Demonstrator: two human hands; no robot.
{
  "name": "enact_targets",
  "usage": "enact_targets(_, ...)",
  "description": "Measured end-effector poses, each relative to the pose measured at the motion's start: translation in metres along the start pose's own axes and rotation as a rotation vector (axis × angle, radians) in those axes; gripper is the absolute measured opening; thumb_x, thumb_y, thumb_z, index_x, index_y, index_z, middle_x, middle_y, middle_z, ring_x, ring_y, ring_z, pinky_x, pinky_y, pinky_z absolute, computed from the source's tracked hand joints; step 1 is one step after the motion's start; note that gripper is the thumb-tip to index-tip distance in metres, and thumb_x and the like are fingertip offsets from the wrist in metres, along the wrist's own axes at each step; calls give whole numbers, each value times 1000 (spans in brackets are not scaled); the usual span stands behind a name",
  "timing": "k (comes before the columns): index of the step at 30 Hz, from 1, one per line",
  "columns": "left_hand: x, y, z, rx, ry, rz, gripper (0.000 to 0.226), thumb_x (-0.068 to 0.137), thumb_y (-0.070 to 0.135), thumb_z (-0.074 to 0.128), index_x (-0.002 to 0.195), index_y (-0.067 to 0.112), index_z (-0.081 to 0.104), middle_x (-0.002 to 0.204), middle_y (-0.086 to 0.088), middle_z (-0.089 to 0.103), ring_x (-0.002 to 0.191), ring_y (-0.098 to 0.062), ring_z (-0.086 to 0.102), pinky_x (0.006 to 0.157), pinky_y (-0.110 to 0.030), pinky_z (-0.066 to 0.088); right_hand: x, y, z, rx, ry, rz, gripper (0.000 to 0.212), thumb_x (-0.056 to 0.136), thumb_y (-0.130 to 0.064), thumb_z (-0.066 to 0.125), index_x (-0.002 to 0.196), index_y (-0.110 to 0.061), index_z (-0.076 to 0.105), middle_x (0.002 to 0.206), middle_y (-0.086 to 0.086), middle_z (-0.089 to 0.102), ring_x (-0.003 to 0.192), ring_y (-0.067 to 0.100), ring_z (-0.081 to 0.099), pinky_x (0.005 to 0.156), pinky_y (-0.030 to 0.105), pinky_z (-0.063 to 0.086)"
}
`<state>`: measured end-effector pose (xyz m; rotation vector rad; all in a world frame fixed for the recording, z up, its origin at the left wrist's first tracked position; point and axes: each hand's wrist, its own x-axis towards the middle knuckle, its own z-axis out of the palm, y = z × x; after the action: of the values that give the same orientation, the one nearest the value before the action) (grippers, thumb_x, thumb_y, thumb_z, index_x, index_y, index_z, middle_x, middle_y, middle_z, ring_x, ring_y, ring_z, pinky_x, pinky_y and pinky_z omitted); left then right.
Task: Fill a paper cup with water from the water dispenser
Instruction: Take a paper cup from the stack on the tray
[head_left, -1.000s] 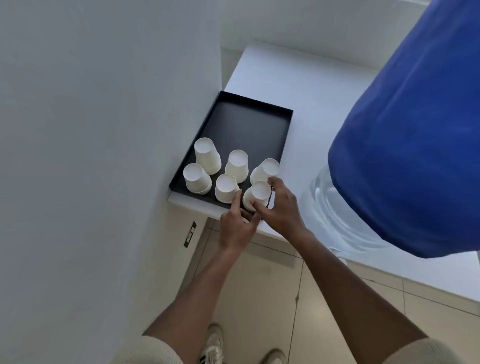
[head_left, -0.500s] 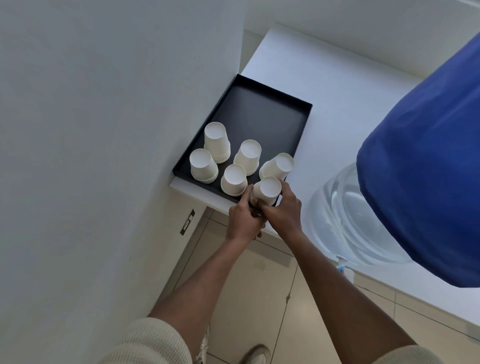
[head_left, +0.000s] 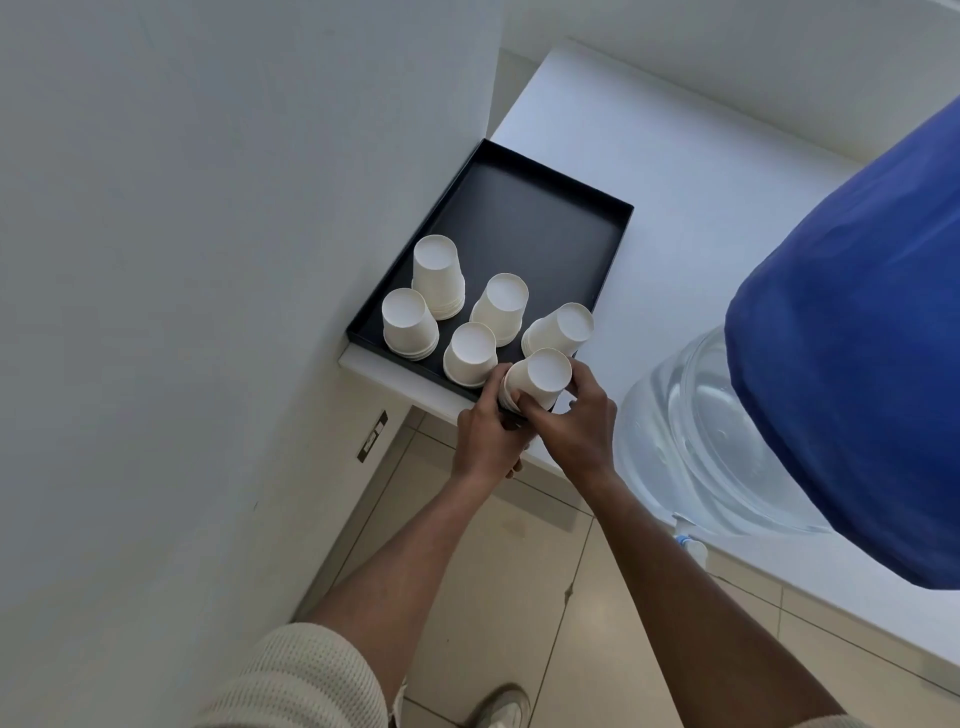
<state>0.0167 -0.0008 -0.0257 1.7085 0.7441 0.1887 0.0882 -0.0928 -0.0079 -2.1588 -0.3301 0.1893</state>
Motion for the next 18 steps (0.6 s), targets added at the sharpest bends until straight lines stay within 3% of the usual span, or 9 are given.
enact_targets(5,0,-4,1,39,7,33,57,76,36,68,130,42,50,74,2,75,47,-27,66,38,-39,56,-1,2,1,26,27,17,57,73,-24,93,123,-21,65,106,-17,68,96,1,62,83,29,55)
enact_targets(9,1,-7,3,45,26,44,63,68,46,61,130,39,51,70,2,73,45,-24,65,43,-41,58,2,3,3,6,-37,28,63,71,-25,94,124,-20,60,103,-15,67,92,-10,61,73,13,47)
enact_targets(11,2,-9,4,50,37,39,70,64,48,56,134,40,50,69,2,73,49,-27,66,45,-42,58,4,3,4,-4,-63,30,68,69,-21,94,127,-16,58,102,-10,67,88,1,61,68,7,44)
enact_targets(14,4,-12,6,53,41,38,73,70,36,66,140,43,47,66,4,68,55,-31,68,51,-44,60,7,3,7,13,-59,22,74,67,-14,94,129,-14,55,107,-8,66,97,17,61,69,7,40)
enact_targets(18,4,-11,7,31,48,25,79,82,13,69,150,44,42,63,7,66,44,-26,66,42,-33,56,7,2,13,38,-42,14,86,63,-17,96,136,-18,50,113,-16,60,105,17,59,79,19,47)
